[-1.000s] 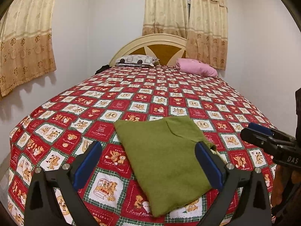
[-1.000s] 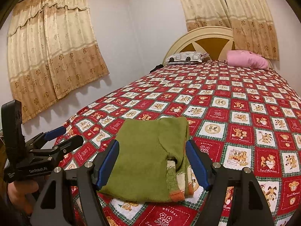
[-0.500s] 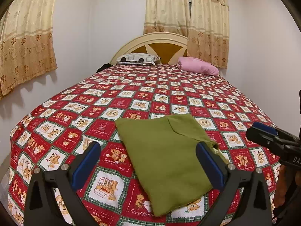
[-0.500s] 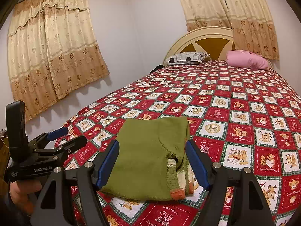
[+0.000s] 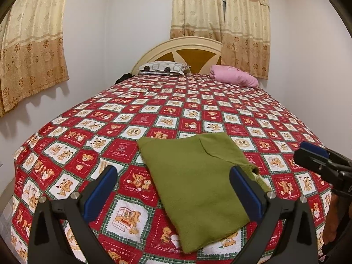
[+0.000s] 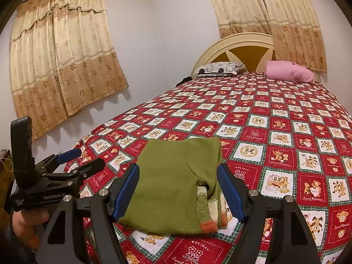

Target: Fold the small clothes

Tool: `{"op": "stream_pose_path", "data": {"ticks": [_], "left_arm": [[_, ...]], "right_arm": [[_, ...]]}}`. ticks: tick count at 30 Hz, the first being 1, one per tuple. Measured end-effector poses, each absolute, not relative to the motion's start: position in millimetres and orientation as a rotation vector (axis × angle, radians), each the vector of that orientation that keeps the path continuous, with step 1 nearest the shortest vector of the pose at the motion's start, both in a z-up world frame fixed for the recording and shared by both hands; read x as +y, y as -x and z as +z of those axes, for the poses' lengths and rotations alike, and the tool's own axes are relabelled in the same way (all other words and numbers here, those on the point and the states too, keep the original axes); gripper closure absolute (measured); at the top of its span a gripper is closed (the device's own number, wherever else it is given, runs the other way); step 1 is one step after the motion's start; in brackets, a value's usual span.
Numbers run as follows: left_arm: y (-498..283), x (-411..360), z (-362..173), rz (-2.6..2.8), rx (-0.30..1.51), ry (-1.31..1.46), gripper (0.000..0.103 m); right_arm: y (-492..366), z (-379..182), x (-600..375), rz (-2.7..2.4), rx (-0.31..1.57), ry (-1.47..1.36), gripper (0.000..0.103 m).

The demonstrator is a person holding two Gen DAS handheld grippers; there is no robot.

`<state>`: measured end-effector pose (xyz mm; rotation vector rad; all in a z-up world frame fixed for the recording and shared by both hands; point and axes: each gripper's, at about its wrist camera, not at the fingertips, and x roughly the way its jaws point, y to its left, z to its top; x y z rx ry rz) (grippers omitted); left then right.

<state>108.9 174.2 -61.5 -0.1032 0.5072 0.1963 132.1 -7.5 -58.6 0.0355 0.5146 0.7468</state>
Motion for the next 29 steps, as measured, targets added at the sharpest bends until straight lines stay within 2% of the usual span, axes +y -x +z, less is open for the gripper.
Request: {"op": "stream_pose_path", "data": {"ticks": [29], "left_arm": [[-105.9, 190.8, -49.7, 0.327, 0.434, 0.096, 0.000]], "right_arm": [[-109.4, -49.4, 2.6, 0.786, 0.474, 0.017, 0.029]]}}
